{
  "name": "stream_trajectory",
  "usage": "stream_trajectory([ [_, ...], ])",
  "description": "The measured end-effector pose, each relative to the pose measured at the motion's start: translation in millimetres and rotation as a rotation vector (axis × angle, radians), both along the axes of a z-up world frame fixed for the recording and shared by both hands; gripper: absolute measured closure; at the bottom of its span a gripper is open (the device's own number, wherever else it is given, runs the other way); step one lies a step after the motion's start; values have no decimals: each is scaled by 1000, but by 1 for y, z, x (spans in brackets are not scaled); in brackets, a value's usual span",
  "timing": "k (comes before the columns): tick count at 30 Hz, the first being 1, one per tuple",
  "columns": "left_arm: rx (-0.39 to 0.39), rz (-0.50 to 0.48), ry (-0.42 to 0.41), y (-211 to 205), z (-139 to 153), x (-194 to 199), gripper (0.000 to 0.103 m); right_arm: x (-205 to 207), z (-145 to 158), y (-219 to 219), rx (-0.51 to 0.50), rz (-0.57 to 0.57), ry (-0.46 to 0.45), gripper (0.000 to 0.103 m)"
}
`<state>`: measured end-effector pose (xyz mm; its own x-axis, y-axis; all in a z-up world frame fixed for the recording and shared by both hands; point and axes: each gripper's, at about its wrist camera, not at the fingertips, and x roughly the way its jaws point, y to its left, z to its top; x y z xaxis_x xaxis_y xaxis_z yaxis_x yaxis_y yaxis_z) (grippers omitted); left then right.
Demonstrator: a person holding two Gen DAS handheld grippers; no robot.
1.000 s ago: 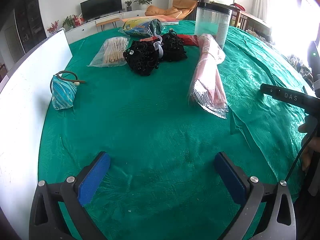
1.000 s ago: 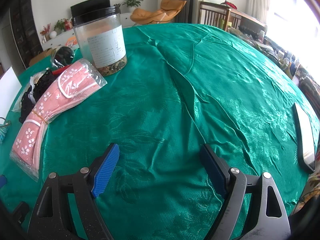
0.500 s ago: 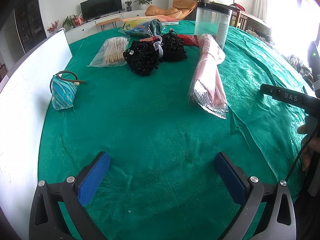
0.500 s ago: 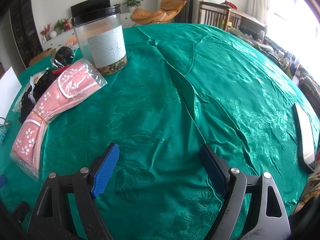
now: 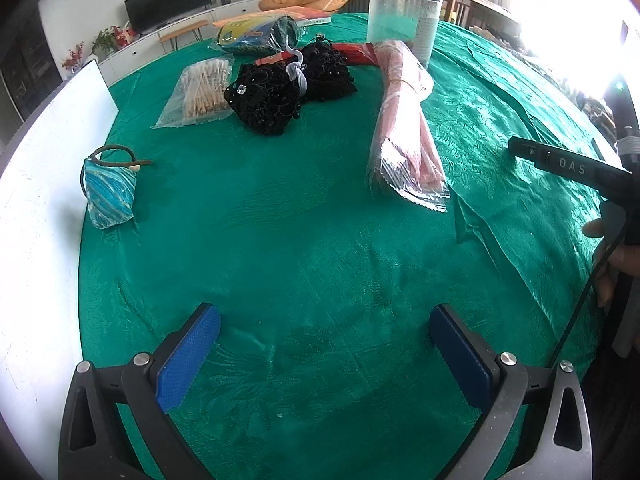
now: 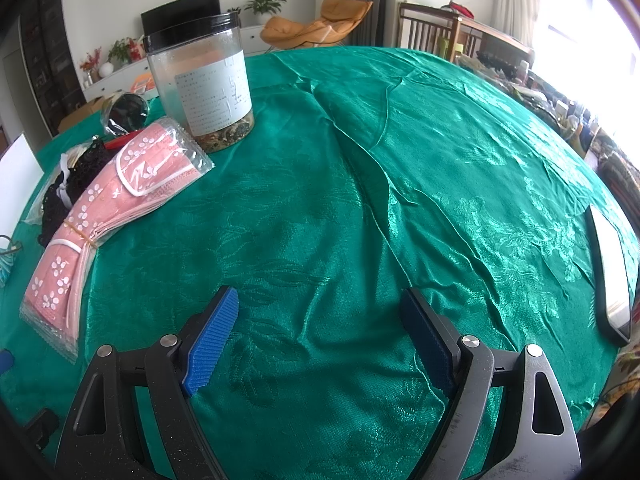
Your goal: Organize soft objects
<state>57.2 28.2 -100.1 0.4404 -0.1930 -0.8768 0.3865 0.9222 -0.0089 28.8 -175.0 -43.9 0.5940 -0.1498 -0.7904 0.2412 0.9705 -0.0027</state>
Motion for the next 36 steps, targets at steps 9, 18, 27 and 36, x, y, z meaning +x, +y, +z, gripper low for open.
stream_trajectory([
  [9, -39, 23, -97, 6, -2, -10, 0, 7, 4, -1, 53, -14, 55, 16],
  [18, -40, 24, -97, 5, -2, -10, 0, 66, 19, 99, 430, 237, 142, 18],
  [27, -39, 25, -98, 5, -2, -9, 0, 28, 20, 69, 286, 272, 108, 63],
  [36, -39, 37, -99, 4, -2, -6, 0, 39, 38, -31, -14, 223, 23, 63],
])
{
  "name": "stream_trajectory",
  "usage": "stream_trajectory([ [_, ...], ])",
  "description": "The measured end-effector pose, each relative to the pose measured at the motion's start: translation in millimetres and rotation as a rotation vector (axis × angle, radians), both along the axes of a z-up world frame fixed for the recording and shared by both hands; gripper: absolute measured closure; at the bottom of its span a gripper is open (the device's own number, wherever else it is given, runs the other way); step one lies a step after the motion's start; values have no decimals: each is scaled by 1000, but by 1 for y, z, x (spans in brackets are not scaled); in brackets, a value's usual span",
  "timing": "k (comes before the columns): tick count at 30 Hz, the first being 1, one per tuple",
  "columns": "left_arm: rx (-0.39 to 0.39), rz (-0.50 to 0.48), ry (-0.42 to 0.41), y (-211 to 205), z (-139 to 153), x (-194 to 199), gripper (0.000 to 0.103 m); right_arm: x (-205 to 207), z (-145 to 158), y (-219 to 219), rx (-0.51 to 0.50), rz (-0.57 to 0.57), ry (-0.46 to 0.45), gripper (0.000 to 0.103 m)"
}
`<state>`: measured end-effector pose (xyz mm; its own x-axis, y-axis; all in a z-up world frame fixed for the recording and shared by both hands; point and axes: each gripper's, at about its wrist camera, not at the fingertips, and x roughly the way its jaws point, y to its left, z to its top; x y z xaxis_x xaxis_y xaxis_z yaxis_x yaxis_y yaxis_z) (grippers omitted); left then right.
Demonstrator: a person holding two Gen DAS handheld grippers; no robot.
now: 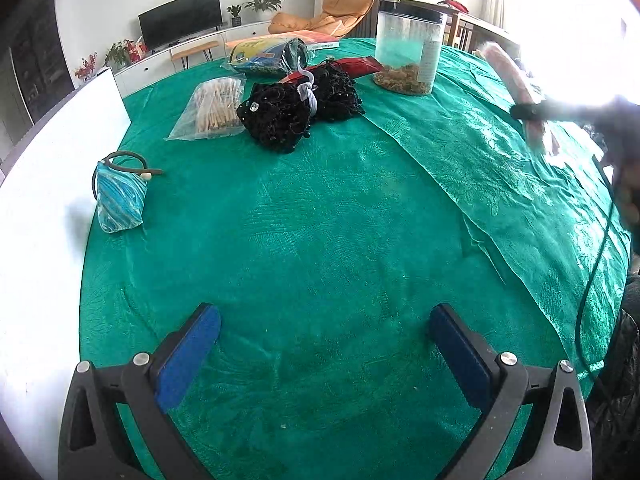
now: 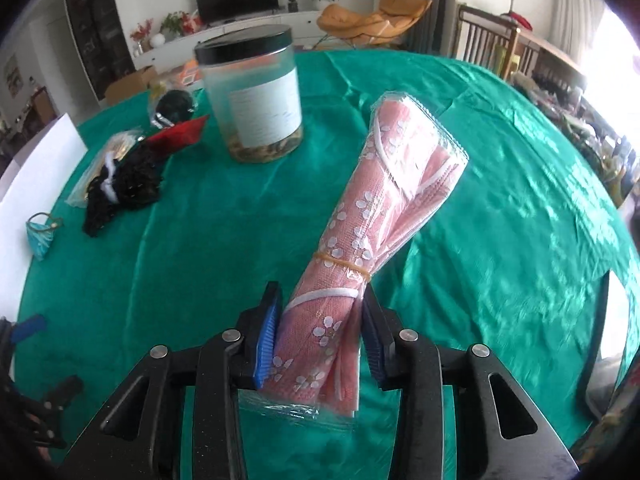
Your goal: Organize soft objects
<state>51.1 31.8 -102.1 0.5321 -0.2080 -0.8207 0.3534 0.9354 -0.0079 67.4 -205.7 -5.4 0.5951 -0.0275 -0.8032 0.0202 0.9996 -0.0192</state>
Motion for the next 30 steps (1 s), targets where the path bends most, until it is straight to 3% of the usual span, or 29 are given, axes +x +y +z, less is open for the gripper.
stream_trajectory([
  [2, 0, 0, 0, 0, 0, 0, 0, 31, 4, -7, -33, 44, -29, 63],
  [3, 0, 0, 0, 0, 0, 0, 0, 45, 6, -12, -37, 55, -41, 57],
  [5, 0, 0, 0, 0, 0, 0, 0, 66, 7, -23, -18, 21, -37, 31],
  [6, 0, 0, 0, 0, 0, 0, 0, 68, 7, -30, 5, -22, -36, 28],
  [9, 1, 0, 0, 0, 0, 0, 0, 45, 3, -47, 170, -118, -52, 28],
  [11, 0, 0, 0, 0, 0, 0, 0, 25, -6, -43, 199, -152, -44, 28],
  [15, 0, 0, 0, 0, 0, 0, 0, -14, -26, -22, 121, -151, -27, 28],
  [18, 5, 6, 12, -1, 1, 2, 0, -17, -29, -12, 57, -148, -17, 28],
  [21, 47, 1, 99, -11, 8, 22, 0, -15, -36, -5, 7, -132, -13, 18],
  [26, 92, -57, -57, -42, 63, 71, 0, -15, -35, -12, 24, -136, -12, 17],
  [30, 250, -116, -144, -68, 69, 127, 0, -17, -36, -12, 25, -135, -12, 17],
])
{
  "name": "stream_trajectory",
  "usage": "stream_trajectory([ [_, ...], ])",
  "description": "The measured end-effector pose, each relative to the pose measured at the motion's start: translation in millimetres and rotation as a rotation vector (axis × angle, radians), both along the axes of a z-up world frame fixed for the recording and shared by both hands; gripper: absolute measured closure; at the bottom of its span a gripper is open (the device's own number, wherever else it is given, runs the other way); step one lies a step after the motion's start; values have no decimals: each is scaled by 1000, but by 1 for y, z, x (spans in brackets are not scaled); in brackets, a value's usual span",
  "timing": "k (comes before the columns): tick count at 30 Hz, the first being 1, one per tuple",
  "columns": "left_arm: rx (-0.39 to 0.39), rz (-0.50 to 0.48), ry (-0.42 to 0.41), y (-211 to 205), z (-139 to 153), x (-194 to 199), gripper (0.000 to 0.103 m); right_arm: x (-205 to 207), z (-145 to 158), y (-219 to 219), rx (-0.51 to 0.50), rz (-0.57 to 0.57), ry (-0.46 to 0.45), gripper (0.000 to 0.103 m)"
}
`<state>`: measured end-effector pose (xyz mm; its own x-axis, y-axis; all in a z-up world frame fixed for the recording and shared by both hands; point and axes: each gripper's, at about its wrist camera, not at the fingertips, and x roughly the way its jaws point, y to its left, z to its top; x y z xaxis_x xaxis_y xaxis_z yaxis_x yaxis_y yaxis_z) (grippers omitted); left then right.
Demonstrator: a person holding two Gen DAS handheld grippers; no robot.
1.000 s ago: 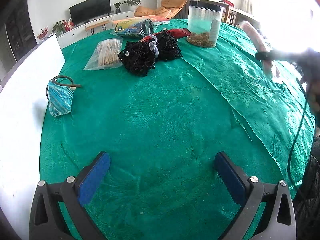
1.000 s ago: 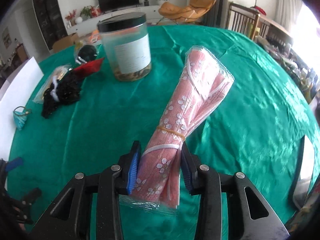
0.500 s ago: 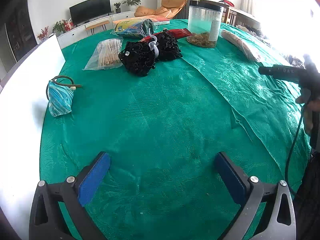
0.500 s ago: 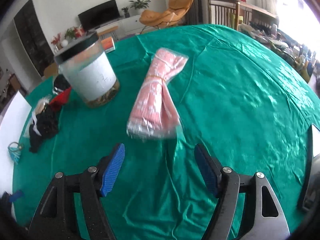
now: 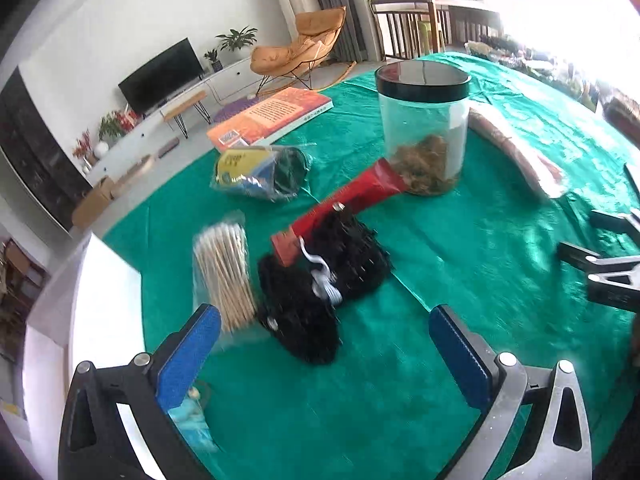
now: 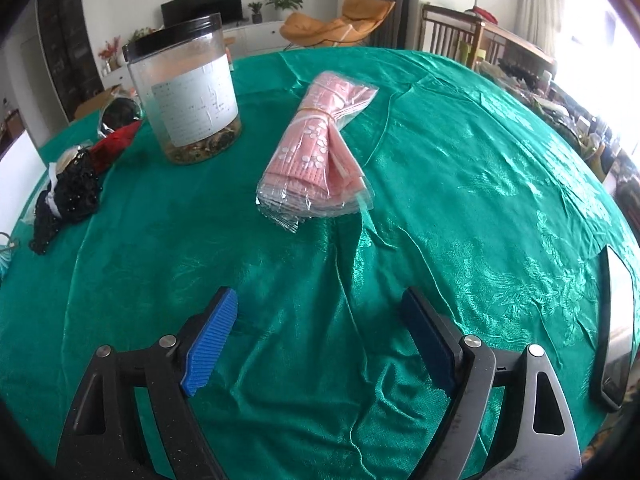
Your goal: Organize soft objects
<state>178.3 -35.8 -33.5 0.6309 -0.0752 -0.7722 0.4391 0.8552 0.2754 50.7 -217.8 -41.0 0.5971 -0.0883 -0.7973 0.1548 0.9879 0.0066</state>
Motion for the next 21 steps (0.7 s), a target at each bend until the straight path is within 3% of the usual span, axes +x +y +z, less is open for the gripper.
stream_trajectory([
  [4, 44, -47, 29, -11, -23, 42, 0, -2, -1, 0, 1, 1, 0, 16],
  [7, 99, -54, 114, -15, -52, 57, 2, -4, -1, 2, 1, 2, 0, 16],
  [8, 77, -55, 131, -14, -54, 58, 4, -4, -1, 2, 1, 1, 0, 15],
  [9, 21, -56, 156, -9, -51, 58, 15, -4, -1, 1, 1, 2, 0, 15],
  [10, -19, -49, 207, -5, -51, 59, 35, -4, -1, 2, 1, 1, 0, 15],
  [13, -56, 14, 273, 3, -46, 56, 58, -4, -1, 2, 1, 1, 0, 15],
  [17, -219, 107, 405, 20, -31, 35, 60, -8, 3, -3, 50, -3, -6, 16],
  [19, -220, 113, 389, 23, -26, 20, 59, -18, 19, -17, 176, -14, -96, 17],
  [21, -176, 104, 343, 21, -28, 6, 54, -17, 37, -28, 177, -58, -150, 17],
])
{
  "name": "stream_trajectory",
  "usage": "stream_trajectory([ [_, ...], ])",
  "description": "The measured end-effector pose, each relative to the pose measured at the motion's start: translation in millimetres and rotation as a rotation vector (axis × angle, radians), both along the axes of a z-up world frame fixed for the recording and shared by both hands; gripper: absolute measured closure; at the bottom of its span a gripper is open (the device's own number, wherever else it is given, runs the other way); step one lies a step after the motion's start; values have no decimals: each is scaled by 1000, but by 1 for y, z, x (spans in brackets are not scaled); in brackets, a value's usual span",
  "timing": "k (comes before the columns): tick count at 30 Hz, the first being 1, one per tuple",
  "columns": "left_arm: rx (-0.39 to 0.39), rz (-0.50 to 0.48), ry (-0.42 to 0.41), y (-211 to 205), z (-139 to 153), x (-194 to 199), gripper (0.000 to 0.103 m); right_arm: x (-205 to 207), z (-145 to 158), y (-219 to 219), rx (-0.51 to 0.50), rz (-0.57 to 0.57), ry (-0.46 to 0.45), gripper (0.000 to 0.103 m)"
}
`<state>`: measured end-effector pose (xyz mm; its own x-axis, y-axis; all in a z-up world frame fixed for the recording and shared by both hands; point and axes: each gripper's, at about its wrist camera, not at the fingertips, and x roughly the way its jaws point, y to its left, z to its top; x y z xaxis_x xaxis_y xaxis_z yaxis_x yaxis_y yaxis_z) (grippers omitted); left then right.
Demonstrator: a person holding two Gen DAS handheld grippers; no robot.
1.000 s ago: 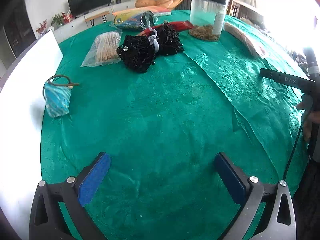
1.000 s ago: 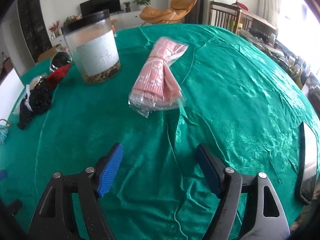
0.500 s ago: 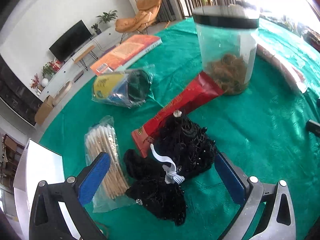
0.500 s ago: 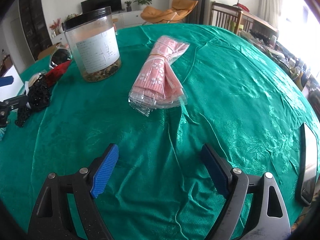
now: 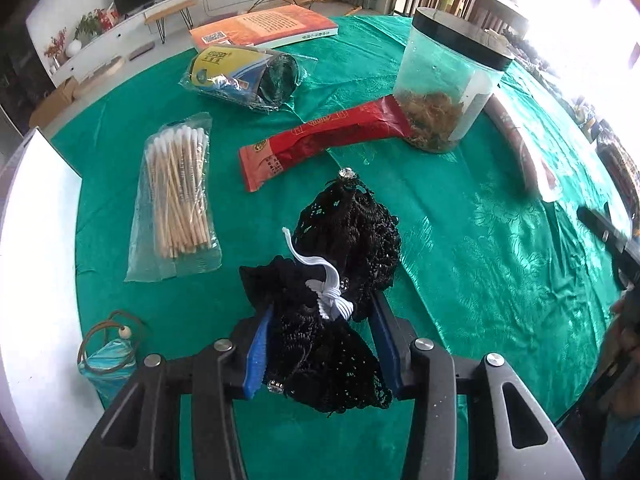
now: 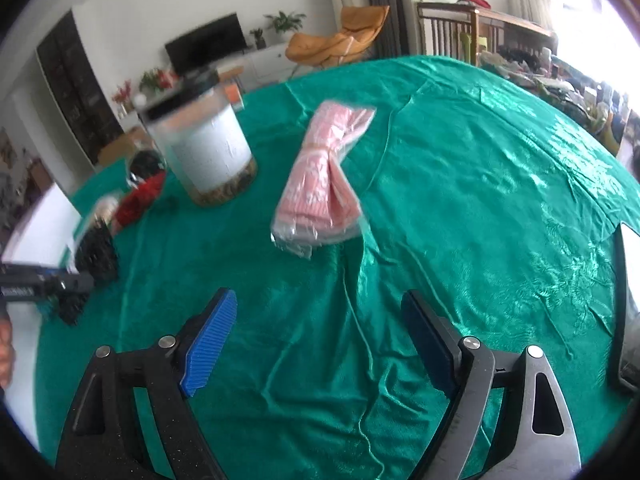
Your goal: Organize soft objects
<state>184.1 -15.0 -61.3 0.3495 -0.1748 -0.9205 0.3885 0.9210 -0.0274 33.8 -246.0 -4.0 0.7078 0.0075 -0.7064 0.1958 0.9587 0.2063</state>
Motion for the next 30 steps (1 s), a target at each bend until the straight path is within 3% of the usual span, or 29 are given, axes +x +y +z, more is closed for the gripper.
stream_trajectory([
  [4, 95, -27, -38, -5, -14, -7, 26, 57, 21, -19, 41, -5, 64, 17],
  [7, 119, -36, -66, -4, -18, -6, 23, 105, 19, -24, 53, -4, 129, 17],
  [10, 117, -27, -64, -3, -22, -5, 23, 139, -2, -15, 47, 49, 210, 18],
  [11, 114, -27, -63, -3, -23, -4, 25, 148, -12, -12, 53, 70, 246, 20],
  [12, 107, -26, -64, -2, -24, -5, 47, 155, -22, -10, 56, 85, 285, 49],
  [13, 99, -21, -58, 0, -24, -5, 57, 156, -25, -11, 38, 77, 284, 76],
  [15, 40, 9, -45, 6, -19, -5, 63, 154, -19, -18, 31, 37, 260, 76],
  [18, -117, 83, -15, 25, -3, -9, 64, 142, 12, -27, 9, 14, 174, 76],
  [23, -290, 170, -73, 72, 49, -43, 64, 120, 90, 10, -78, 140, 58, 76],
  [27, -318, 262, -157, 137, 96, -76, 64, 97, 135, 89, -61, 332, -2, 76],
  [30, -260, 366, -225, 198, 122, -107, 64, 75, 154, 165, 35, 503, -20, 76],
])
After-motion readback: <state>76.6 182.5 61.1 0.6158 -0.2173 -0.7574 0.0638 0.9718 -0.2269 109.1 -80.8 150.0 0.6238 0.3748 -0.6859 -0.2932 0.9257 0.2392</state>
